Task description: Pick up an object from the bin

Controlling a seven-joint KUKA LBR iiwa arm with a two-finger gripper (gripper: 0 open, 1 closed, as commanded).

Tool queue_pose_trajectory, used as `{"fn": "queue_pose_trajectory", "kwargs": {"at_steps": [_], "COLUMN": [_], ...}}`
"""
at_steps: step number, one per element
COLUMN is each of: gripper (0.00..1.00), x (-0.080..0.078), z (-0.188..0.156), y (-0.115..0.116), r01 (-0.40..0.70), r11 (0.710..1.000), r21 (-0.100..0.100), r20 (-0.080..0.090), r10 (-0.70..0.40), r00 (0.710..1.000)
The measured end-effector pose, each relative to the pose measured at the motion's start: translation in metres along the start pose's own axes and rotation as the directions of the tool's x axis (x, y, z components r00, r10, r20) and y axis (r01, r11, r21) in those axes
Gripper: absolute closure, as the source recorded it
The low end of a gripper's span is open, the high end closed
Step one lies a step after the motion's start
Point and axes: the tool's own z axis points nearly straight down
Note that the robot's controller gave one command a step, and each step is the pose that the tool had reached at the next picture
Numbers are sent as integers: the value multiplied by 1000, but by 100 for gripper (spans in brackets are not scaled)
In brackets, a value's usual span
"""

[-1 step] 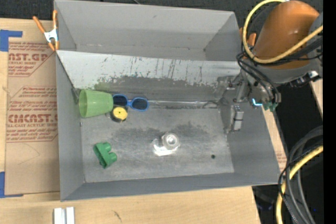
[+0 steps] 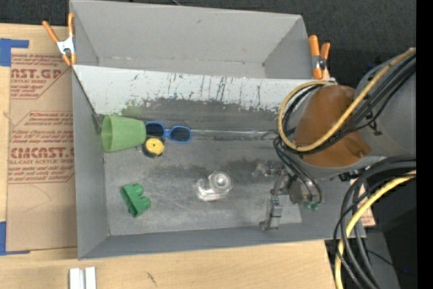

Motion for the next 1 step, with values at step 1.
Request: {"fn": "queue_pose_trajectory", "kwargs": {"at_steps": [1], "gripper": [0], "x": [-95], "z": [30], "y": [76], "r01": [-78], "r11": [997], "r21": [-3], "r20": [16], "r10": [78], "r00": [997]}}
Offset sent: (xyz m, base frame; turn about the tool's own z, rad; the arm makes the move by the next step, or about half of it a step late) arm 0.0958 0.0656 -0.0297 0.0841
